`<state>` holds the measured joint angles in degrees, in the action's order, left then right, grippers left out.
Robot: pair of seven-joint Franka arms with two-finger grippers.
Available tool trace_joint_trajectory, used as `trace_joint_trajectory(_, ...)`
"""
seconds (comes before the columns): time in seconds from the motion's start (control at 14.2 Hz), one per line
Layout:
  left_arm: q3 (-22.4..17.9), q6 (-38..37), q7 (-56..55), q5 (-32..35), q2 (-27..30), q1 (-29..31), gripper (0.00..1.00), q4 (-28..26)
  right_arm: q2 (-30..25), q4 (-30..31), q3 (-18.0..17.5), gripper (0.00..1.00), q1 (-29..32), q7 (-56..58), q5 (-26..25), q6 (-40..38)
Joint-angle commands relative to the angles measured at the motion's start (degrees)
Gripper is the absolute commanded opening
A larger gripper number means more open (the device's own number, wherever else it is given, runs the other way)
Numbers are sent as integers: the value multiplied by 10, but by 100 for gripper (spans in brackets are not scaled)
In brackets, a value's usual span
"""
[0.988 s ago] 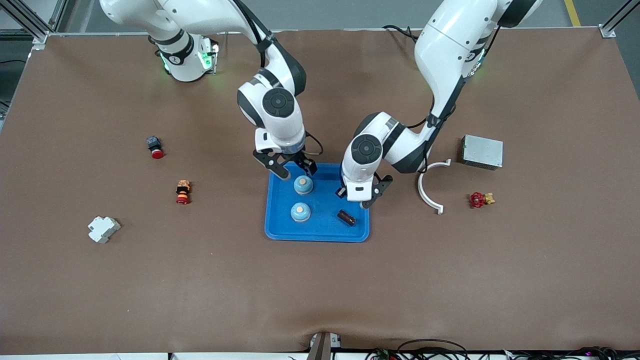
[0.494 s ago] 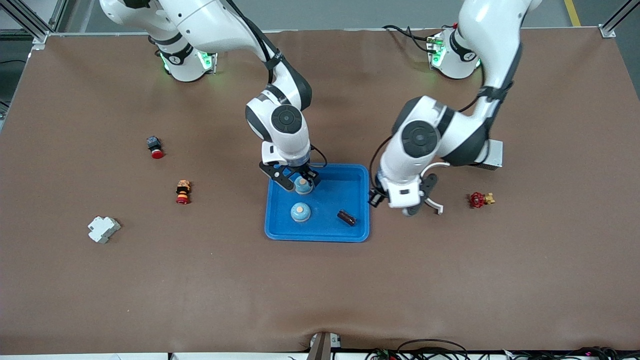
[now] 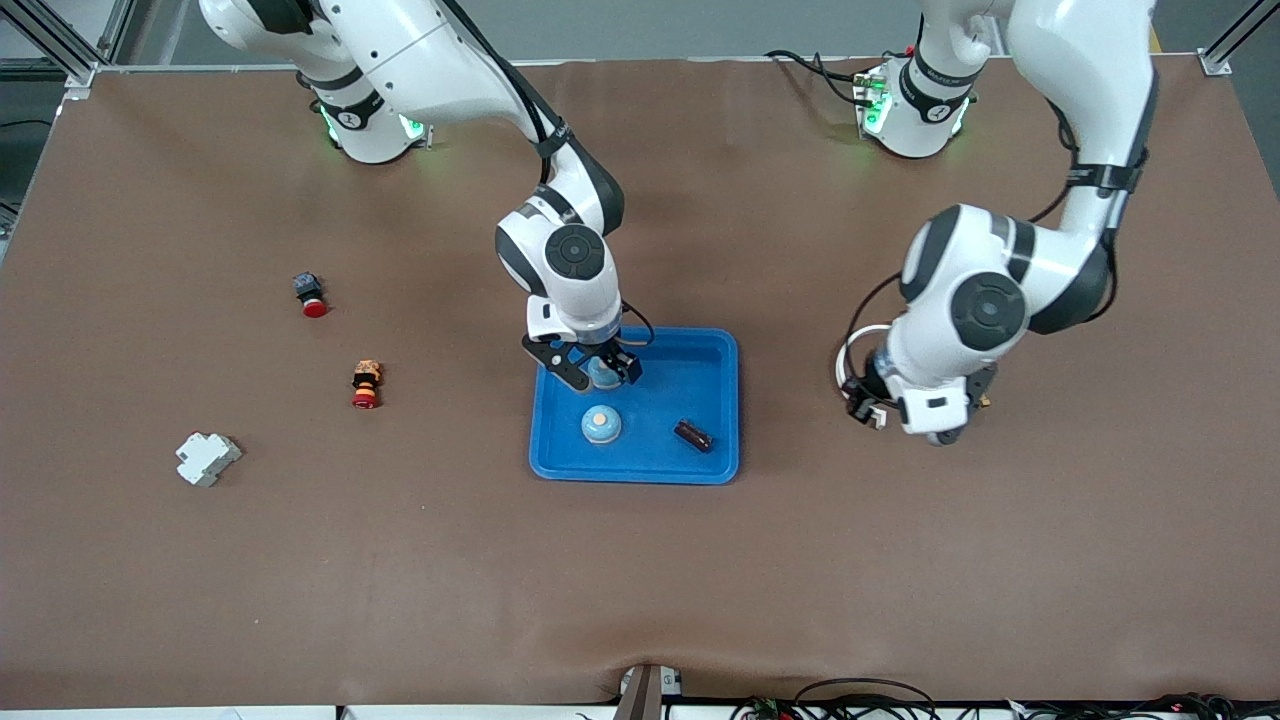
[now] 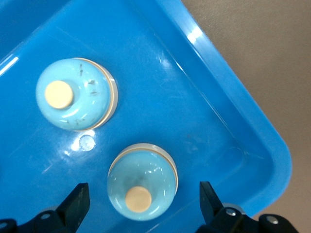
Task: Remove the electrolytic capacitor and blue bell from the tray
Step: 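Place the capacitor by the valve while the right gripper carries the bell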
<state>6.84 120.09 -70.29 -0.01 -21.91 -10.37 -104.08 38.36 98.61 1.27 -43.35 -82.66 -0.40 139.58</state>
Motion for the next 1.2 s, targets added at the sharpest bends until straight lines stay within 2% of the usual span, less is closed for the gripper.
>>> trace_joint_trajectory(0.0,5,13,67,9,35,45,0,-59,15,-18,4,100,-6,-16,-14,2)
trace_joint_trajectory(0.07,5,16,87,9,35,56,0,-67,17,-21,4,97,-6,-21,-14,2)
trace_joint_trajectory(0.14,5,24,103,9,34,67,0,-78,18,-22,4,86,-6,-23,-14,1)
trace_joint_trajectory(0.35,3,107,113,23,28,68,0,-138,18,-27,3,41,-5,-24,-12,-1)
trace_joint_trajectory(0.56,3,200,113,70,13,83,0,-194,18,-34,3,33,-6,-36,-13,-2)
trace_joint_trajectory(0.63,3,207,113,80,3,88,0,-197,17,-35,3,21,-6,-37,-13,-3)
trace_joint_trajectory(0.71,3,208,113,81,-4,87,0,-197,16,-36,2,0,-7,-38,-13,-4)
trace_joint_trajectory(0.85,3,209,114,83,-12,87,0,-197,11,-49,2,0,-6,-34,-9,-18)
trace_joint_trajectory(0.92,3,209,114,83,-17,86,15,-197,8,-60,1,0,-5,-29,-9,-46)
trace_joint_trajectory(1.06,3,208,114,83,-19,87,60,-193,7,-99,1,0,5,-12,-10,-127)
trace_joint_trajectory(1.13,3,208,114,83,-20,86,98,-191,-13,-101,2,0,12,22,-10,-158)
